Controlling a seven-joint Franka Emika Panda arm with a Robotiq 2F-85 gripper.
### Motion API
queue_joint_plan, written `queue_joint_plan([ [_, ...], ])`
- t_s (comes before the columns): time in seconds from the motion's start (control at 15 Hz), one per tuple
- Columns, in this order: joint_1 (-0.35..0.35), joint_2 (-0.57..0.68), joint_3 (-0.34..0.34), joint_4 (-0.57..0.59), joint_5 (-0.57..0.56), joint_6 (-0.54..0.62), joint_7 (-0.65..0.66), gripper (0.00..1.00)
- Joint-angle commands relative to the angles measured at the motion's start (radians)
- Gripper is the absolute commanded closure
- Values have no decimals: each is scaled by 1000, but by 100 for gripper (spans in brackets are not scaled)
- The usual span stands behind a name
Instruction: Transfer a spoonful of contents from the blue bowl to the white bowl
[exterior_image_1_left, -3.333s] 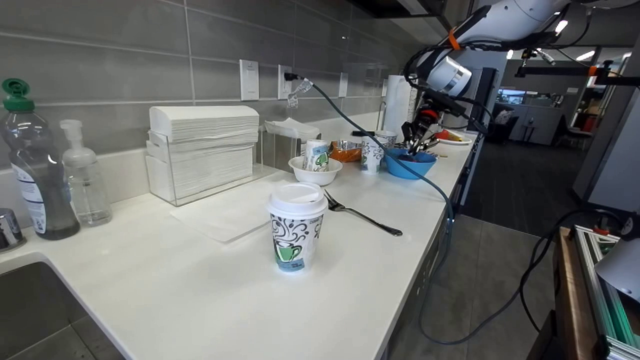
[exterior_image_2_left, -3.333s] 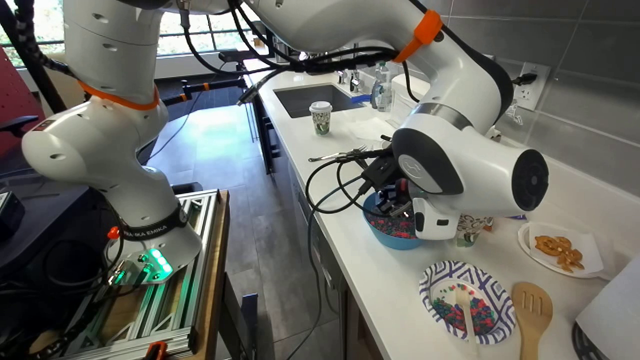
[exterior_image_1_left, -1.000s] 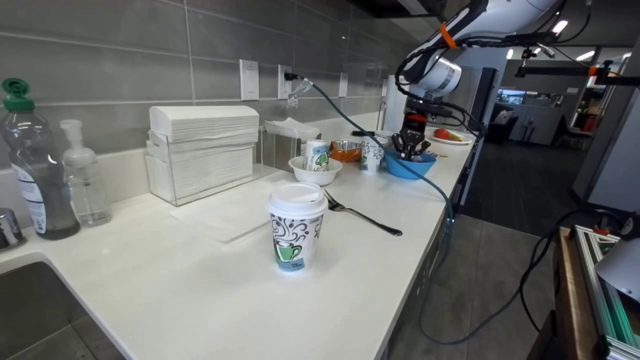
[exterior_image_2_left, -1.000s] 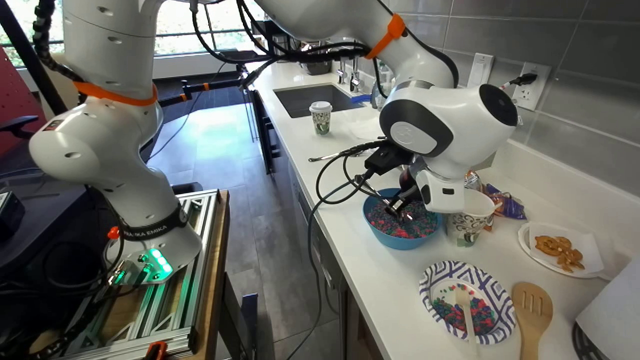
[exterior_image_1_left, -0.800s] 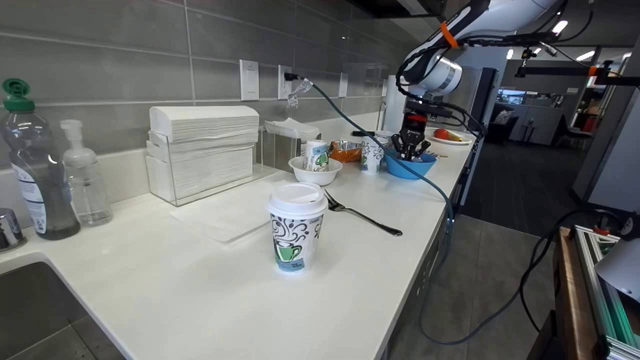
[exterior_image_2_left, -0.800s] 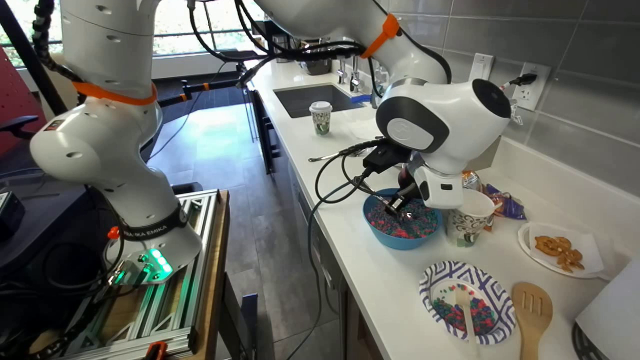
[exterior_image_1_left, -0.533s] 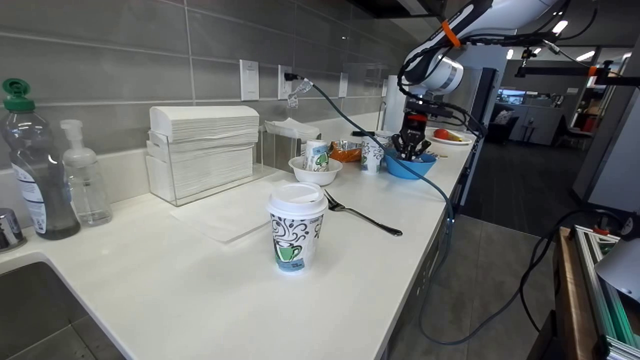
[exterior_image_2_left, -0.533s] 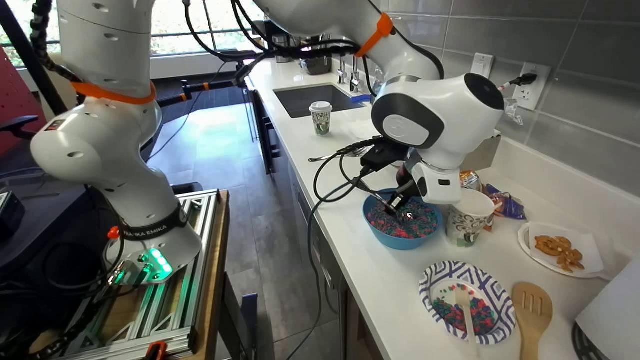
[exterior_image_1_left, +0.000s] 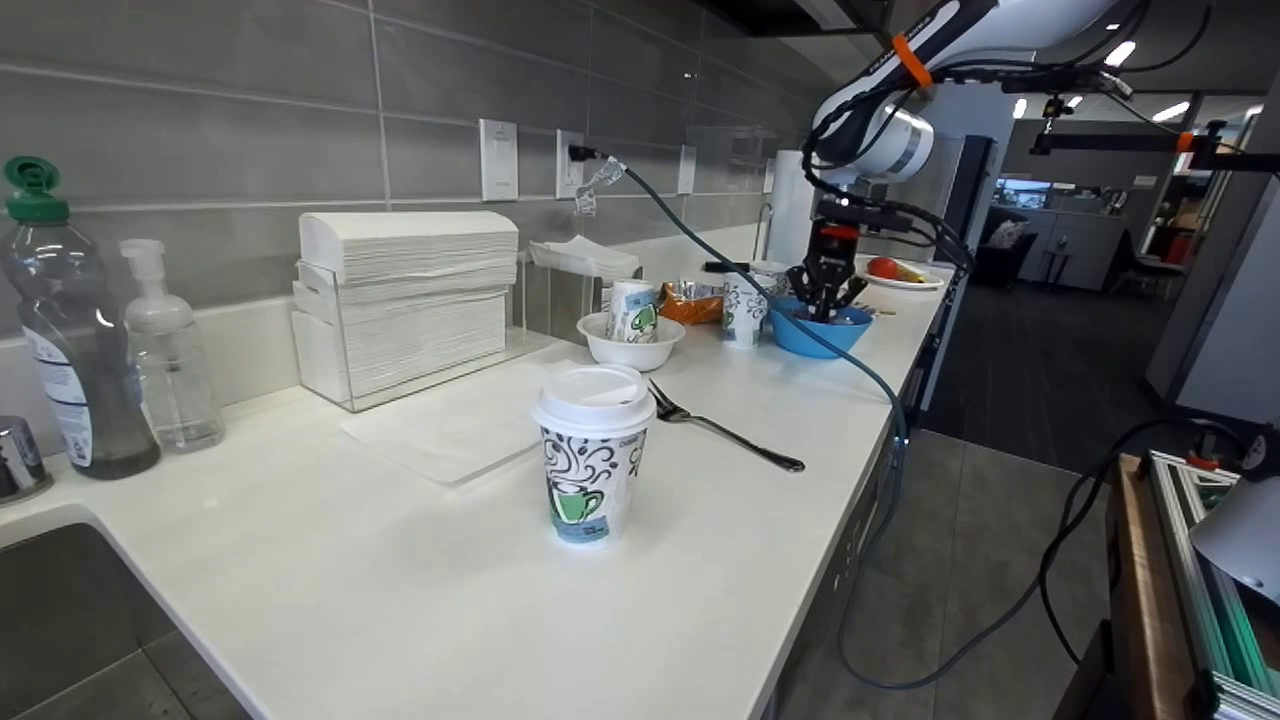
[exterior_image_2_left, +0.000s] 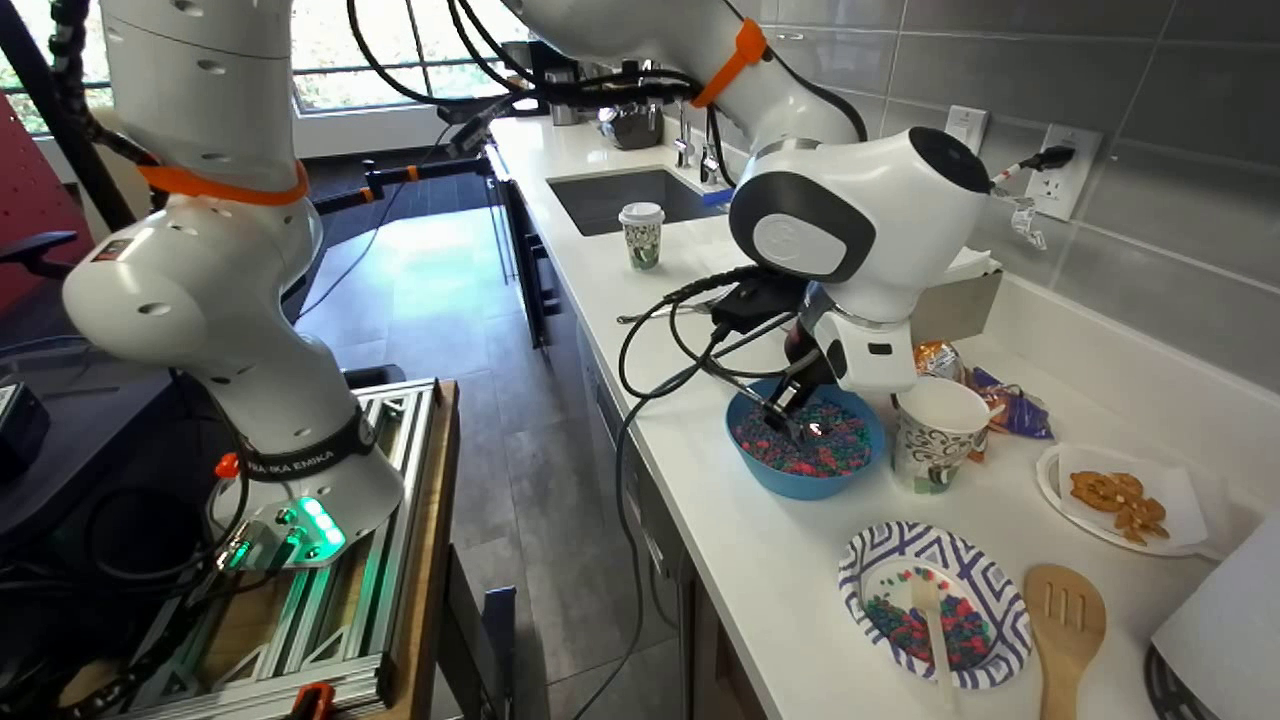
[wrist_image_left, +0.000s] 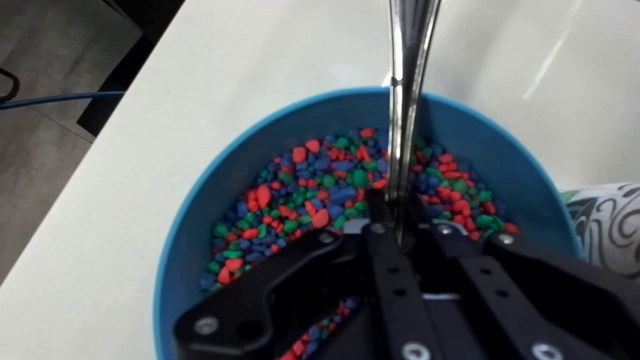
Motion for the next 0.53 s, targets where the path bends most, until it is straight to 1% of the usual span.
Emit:
queue_joint_plan([
  [0.0, 13, -53, 4, -55, -49, 34, 39, 97],
  [0.47, 25, -85, 6, -69, -101, 34, 49, 97],
])
